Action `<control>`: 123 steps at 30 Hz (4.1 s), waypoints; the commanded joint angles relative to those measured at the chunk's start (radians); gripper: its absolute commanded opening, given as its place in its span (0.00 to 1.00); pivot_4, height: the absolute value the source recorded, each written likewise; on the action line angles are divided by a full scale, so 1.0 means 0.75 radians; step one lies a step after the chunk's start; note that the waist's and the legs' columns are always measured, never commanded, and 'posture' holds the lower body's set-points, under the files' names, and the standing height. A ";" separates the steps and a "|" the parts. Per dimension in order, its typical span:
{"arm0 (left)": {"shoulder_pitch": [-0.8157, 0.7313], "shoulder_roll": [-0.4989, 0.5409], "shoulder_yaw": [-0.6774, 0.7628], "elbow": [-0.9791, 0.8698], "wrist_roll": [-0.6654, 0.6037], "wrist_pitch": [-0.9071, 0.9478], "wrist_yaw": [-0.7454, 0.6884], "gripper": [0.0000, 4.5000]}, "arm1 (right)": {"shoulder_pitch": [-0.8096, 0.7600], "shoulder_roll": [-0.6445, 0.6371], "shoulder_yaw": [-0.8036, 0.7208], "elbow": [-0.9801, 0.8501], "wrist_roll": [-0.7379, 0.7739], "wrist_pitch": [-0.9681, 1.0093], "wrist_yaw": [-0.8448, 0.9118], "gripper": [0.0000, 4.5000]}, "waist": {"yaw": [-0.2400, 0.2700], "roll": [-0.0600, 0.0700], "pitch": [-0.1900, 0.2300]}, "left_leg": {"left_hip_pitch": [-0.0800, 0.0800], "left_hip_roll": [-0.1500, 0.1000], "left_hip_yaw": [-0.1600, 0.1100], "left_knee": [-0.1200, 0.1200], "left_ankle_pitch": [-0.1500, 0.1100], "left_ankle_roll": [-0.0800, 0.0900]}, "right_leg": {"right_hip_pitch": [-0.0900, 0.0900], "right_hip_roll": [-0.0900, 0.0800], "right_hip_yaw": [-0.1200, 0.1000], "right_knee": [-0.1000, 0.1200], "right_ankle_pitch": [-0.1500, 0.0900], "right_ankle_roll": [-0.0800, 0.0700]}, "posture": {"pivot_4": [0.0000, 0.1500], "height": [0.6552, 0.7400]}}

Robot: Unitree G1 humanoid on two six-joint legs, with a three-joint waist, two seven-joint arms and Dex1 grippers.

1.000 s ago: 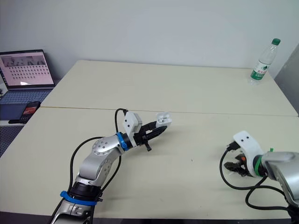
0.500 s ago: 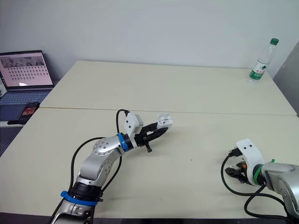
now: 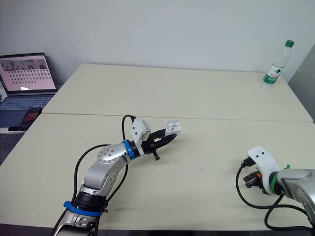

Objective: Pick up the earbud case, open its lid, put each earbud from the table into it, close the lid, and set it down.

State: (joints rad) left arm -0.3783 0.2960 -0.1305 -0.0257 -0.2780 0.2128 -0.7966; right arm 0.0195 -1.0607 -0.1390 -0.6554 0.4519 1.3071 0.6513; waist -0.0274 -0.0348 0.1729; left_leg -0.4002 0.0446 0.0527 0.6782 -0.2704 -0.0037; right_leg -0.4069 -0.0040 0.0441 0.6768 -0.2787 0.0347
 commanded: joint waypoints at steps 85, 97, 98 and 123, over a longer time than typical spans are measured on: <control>-0.019 0.000 0.014 -0.013 0.001 -0.036 0.027 0.17 | -0.223 -0.336 0.527 0.167 -0.533 -0.738 0.681 0.67 | 0.005 0.002 0.002 | 0.003 0.000 0.002 0.002 0.000 0.000 | 0.001 -0.002 -0.001 0.004 0.005 -0.008 | 1.00 0.95; -0.020 0.005 0.015 -0.015 0.004 -0.034 0.028 0.17 | -0.218 -0.329 0.531 0.201 -0.574 -0.783 0.695 0.31 | 0.005 0.002 0.002 | 0.003 0.000 0.002 0.002 0.000 0.000 | 0.001 -0.002 0.000 0.004 0.005 -0.008 | 1.00 0.95; -0.020 0.006 0.015 -0.017 0.004 -0.034 0.028 0.17 | -0.217 -0.327 0.530 0.199 -0.576 -0.782 0.696 0.31 | 0.005 0.002 0.002 | 0.003 0.000 0.002 0.002 0.000 -0.001 | 0.001 -0.002 -0.001 0.004 0.005 -0.008 | 1.00 0.95; -0.015 0.010 0.010 -0.024 -0.002 -0.026 0.029 0.17 | -0.208 -0.304 0.533 0.205 -0.595 -0.788 0.702 0.23 | 0.005 0.002 0.002 | 0.003 0.000 0.002 0.002 0.000 0.000 | 0.001 -0.002 0.000 0.004 0.005 -0.008 | 1.00 0.95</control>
State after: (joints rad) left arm -0.3836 0.3056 -0.1294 0.0012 -0.2701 0.2068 -0.7753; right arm -0.1329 -1.2853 0.2604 -0.4987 0.0202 0.7223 1.1774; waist -0.0233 -0.0329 0.1745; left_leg -0.3978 0.0444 0.0544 0.6798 -0.2700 -0.0041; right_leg -0.4063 -0.0058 0.0438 0.6795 -0.2752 0.0289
